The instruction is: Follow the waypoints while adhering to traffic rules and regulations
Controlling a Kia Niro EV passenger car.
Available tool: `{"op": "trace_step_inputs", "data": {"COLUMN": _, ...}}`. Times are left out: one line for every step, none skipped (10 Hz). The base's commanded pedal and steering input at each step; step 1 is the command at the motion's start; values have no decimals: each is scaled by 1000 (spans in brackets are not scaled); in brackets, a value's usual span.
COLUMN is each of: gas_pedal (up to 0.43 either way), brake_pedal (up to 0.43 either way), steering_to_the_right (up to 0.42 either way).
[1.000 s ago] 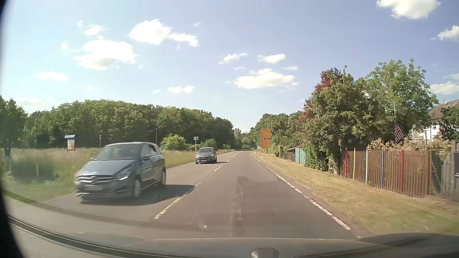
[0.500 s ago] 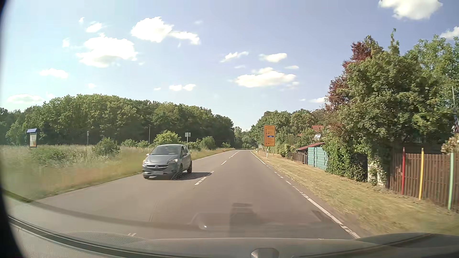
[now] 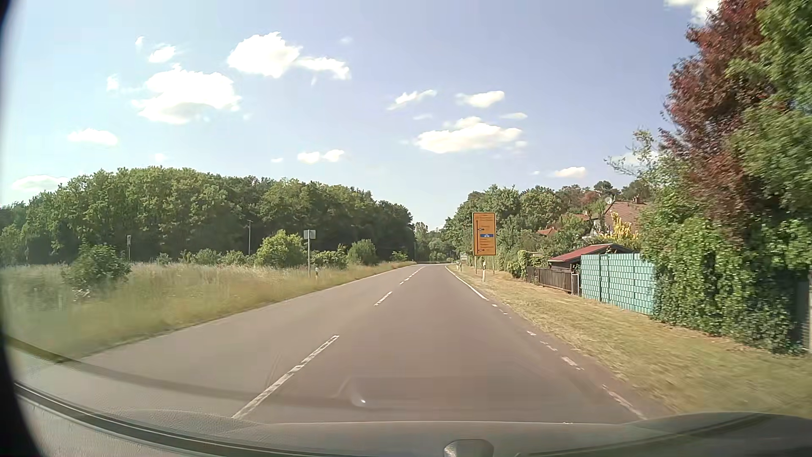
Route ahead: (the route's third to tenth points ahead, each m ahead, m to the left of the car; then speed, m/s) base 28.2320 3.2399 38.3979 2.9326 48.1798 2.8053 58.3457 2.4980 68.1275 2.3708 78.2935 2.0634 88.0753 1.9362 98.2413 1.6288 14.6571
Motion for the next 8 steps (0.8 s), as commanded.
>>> {"op": "trace_step_inputs", "data": {"gas_pedal": 130, "brake_pedal": 30, "steering_to_the_right": 0}}
{"op": "trace_step_inputs", "data": {"gas_pedal": 130, "brake_pedal": 30, "steering_to_the_right": 0}}
{"op": "trace_step_inputs", "data": {"gas_pedal": 130, "brake_pedal": 30, "steering_to_the_right": 0}}
{"op": "trace_step_inputs", "data": {"gas_pedal": 130, "brake_pedal": 30, "steering_to_the_right": 0}}
{"op": "trace_step_inputs", "data": {"gas_pedal": 130, "brake_pedal": 30, "steering_to_the_right": 0}}
{"op": "trace_step_inputs", "data": {"gas_pedal": 130, "brake_pedal": 30, "steering_to_the_right": 0}}
{"op": "trace_step_inputs", "data": {"gas_pedal": 130, "brake_pedal": 30, "steering_to_the_right": 0}}
{"op": "trace_step_inputs", "data": {"gas_pedal": 130, "brake_pedal": 30, "steering_to_the_right": 0}}
